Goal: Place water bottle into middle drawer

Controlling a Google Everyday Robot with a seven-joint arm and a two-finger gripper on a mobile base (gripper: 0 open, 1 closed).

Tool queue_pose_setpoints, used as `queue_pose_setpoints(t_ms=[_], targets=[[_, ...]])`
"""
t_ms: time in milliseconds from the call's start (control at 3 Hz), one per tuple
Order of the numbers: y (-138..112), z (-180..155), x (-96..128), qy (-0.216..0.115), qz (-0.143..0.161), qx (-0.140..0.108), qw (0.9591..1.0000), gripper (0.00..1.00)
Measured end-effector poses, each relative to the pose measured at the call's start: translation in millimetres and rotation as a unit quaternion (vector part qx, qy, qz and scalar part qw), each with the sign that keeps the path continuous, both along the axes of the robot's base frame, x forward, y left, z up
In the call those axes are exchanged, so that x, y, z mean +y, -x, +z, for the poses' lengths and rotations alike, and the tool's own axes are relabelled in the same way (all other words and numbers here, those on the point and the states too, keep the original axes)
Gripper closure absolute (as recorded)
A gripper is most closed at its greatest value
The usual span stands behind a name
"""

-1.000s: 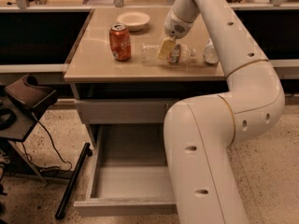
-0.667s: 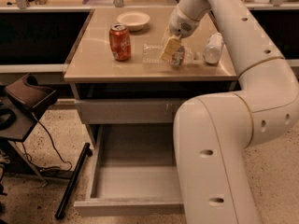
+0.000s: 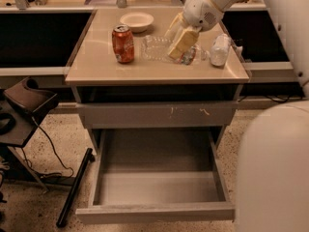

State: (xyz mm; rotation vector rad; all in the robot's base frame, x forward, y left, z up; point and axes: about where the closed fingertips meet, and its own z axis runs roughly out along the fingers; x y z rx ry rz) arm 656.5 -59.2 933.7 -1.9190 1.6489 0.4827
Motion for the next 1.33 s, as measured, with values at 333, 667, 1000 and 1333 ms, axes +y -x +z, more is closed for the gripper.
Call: queue_pose_setpoints(t_ms=[333,667,1000,1333], targets=[[19,-4,19,-0.009,0.021,0.012,0.9997,1.00],[17,-5,20,-0.011,0.020,0.010,0.9997,1.00],[15,-27,23,-0.008,-0.001,0.022,0.9997,1.00],[-58,-88,38,0.033,-0.017,-0.033,0.9988,1.00]])
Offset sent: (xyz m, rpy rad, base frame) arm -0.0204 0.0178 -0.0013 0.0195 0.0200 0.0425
